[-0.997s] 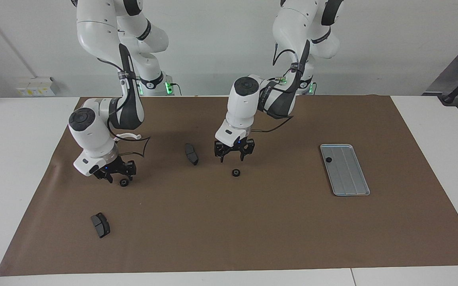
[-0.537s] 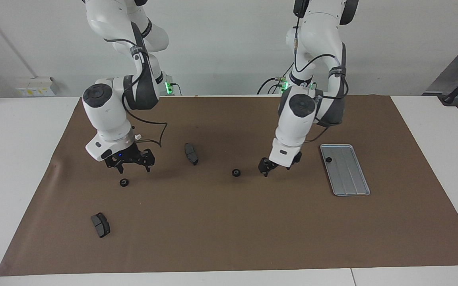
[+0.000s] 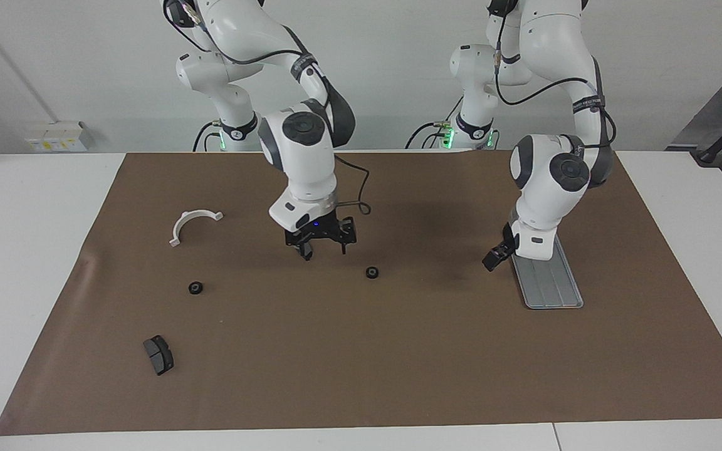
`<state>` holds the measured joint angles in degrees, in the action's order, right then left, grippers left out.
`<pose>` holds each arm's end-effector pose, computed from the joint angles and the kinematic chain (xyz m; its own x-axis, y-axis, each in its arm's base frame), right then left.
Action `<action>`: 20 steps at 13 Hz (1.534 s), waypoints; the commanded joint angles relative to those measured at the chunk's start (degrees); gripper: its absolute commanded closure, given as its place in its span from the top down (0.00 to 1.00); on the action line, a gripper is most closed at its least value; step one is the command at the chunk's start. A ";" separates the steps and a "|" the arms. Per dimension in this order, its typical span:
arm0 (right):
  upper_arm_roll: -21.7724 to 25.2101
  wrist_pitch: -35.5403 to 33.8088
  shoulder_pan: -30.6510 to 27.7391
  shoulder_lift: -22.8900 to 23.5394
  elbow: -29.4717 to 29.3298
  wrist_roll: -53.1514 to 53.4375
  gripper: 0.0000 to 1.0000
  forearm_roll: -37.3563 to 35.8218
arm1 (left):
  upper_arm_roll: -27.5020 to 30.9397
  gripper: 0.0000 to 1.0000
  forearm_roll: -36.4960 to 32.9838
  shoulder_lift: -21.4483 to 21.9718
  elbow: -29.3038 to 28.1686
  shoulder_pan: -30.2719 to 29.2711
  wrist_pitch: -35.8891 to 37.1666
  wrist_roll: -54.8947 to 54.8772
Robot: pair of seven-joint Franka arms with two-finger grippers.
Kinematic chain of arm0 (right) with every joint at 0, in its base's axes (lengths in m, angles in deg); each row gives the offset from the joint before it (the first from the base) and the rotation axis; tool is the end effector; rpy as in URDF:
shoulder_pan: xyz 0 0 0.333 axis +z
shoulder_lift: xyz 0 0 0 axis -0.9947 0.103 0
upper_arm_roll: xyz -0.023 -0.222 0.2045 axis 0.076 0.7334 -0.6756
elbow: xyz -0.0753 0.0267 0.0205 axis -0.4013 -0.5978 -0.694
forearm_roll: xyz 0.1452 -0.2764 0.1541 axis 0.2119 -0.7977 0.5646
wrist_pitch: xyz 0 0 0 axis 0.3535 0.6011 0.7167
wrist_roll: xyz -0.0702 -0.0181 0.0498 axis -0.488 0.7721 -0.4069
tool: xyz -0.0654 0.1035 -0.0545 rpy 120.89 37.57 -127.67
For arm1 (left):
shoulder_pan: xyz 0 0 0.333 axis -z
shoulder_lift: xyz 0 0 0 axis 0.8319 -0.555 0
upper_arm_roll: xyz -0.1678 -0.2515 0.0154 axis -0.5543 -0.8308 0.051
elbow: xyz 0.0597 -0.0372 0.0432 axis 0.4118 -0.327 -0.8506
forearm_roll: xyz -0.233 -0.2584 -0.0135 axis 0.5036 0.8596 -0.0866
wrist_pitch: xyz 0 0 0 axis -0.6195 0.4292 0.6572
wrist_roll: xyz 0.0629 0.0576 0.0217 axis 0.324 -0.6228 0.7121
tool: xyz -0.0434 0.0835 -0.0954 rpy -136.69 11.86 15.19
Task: Place bearing gear from tray to pile
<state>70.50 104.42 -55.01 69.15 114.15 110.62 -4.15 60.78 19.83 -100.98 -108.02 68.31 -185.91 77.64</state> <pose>0.5485 0.3011 0.3743 0.9961 -0.0187 0.0861 -0.0162 -0.9994 -0.0291 0.5449 -0.0962 0.3358 0.8477 0.5255 -0.0725 0.5249 -0.8507 -0.0280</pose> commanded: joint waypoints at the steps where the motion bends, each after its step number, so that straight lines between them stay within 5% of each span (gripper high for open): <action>1: 0.30 3.42 4.04 9.61 -7.05 6.02 1.00 -1.51 | -0.28 1.00 -0.20 3.71 -5.40 -1.64 -1.25 5.29; 8: 0.30 10.30 6.52 13.41 -5.93 6.65 1.00 -3.11 | -0.28 0.94 -0.20 6.61 -15.23 -6.39 -17.14 17.15; 12: 0.30 9.95 6.69 13.06 -3.64 6.30 1.00 -3.11 | -0.28 0.88 -0.20 7.22 -17.09 -5.87 -18.13 21.21; 16: 0.21 9.51 6.69 12.98 -3.46 6.21 0.62 -3.11 | -0.28 0.81 -0.20 7.58 -18.32 -6.39 -18.30 22.54; 20: 0.21 9.59 6.69 12.98 -3.46 6.30 0.57 -3.02 | -0.28 0.76 -0.20 8.37 -20.07 -6.39 -18.39 24.02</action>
<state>70.81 114.12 -48.41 82.16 110.07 116.41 -6.68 60.45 19.84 -95.04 -124.97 62.02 -202.96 100.26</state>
